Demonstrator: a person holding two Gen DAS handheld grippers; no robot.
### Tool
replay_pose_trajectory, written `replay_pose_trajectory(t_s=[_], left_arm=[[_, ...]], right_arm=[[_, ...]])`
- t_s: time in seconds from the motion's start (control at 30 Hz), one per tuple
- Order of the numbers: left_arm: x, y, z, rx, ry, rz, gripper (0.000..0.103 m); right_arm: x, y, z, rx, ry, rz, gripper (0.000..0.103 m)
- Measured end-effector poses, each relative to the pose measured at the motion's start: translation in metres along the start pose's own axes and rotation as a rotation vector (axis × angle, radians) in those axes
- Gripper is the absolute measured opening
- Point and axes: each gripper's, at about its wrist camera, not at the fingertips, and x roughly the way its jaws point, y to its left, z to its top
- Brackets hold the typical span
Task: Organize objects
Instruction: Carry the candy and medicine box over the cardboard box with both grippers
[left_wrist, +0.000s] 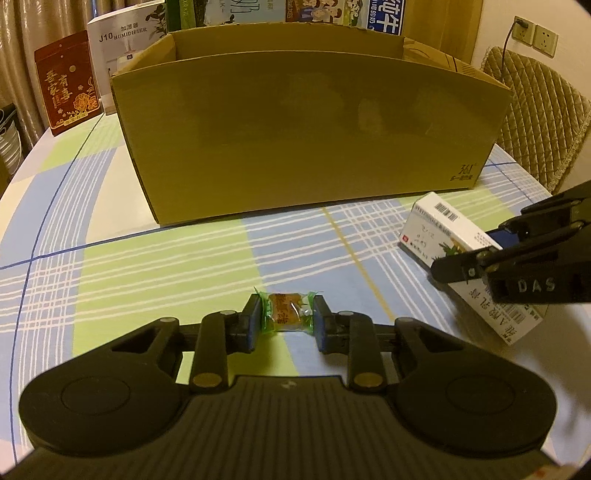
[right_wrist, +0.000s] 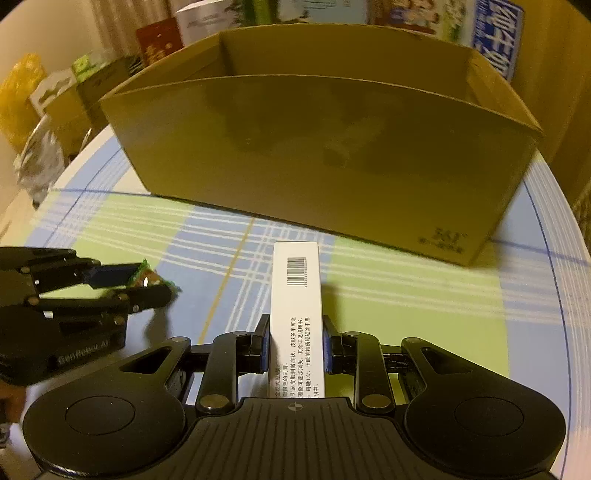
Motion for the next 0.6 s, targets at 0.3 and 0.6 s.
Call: replay_pose_trajectory(t_s=[0.3,0.6], left_arm=[[-0.029,-0.029,0.012,0.080,-0.019,-0.037,0.023],[-0.096,-0.054,0.016,0.031,-0.090,-0.024,0.023]], right_arm=[[-0.057,-0.004,-0.014,0.110,-0.058,0.018,0.023],[-0.118,0.006,-0.025,0.142,-0.120,0.041,0.023]])
